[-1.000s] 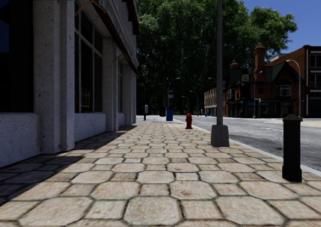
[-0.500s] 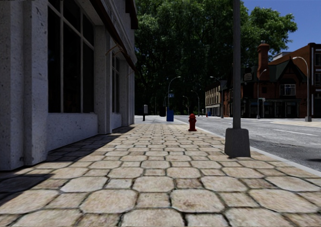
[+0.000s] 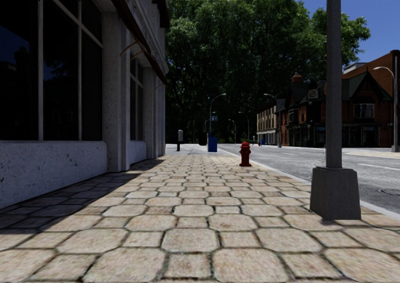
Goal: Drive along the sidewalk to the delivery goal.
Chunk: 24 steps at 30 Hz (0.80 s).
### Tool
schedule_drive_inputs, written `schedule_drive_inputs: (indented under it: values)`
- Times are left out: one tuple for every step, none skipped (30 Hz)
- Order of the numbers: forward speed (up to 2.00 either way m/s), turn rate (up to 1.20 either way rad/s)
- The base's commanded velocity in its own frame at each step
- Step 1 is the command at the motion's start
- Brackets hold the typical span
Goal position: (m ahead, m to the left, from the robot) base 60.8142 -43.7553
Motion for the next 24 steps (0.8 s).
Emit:
schedule_drive_inputs:
  values:
    - [2.0, 0.0]
    - [2.0, 0.0]
    - [2.0, 0.0]
    - [2.0, 0.0]
    - [2.0, 0.0]
    - [2.0, 0.0]
    - [2.0, 0.0]
    - [2.0, 0.0]
    - [2.0, 0.0]
    - [2.0, 0.0]
    - [2.0, 0.0]
    - [2.0, 0.0]
    - [2.0, 0.0]
    - [2.0, 0.0]
    - [2.0, 0.0]
    - [2.0, 0.0]
    - [2.0, 0.0]
    - [2.0, 0.0]
    - [2.0, 0.0]
    - [2.0, 0.0]
    - [2.0, 0.0]
    - [2.0, 0.0]
    - [2.0, 0.0]
    - [2.0, 0.0]
